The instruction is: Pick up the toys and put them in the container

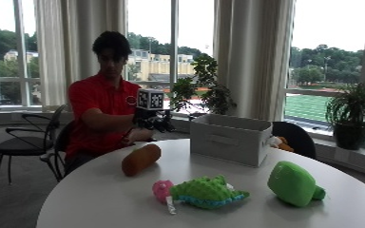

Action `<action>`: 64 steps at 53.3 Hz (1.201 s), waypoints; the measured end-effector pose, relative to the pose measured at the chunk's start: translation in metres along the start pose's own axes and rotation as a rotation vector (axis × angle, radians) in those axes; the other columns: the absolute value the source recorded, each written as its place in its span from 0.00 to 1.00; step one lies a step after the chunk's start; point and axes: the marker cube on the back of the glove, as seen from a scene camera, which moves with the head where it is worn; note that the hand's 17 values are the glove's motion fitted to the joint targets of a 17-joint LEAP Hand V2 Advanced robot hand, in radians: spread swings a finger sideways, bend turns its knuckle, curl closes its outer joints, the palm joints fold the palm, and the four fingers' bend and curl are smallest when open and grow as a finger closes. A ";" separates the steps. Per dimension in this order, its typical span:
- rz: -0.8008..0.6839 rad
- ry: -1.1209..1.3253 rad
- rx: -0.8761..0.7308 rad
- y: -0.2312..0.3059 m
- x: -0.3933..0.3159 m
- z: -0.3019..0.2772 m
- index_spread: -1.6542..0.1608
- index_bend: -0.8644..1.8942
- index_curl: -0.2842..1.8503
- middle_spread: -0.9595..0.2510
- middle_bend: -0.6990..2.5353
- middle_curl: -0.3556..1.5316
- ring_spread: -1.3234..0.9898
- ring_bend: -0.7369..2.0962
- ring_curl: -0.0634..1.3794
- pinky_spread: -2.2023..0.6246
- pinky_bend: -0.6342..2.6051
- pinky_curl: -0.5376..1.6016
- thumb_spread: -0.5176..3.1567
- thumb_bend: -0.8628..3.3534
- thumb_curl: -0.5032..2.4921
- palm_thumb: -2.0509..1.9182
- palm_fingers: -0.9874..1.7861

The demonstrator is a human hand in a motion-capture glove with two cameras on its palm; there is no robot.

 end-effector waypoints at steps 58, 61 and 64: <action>-0.108 0.152 -0.257 -0.032 0.115 0.024 0.75 0.31 0.17 0.76 0.24 0.29 0.56 0.31 0.17 0.82 0.59 0.47 0.40 0.19 0.25 0.51 0.20; -0.149 0.190 -0.263 -0.037 0.128 0.032 0.75 0.31 0.17 0.78 0.25 0.29 0.57 0.31 0.17 0.82 0.58 0.47 0.39 0.19 0.25 0.51 0.19; -0.194 0.232 -0.292 -0.035 0.133 0.042 0.75 0.31 0.16 0.78 0.25 0.29 0.57 0.31 0.18 0.82 0.58 0.46 0.39 0.20 0.25 0.51 0.18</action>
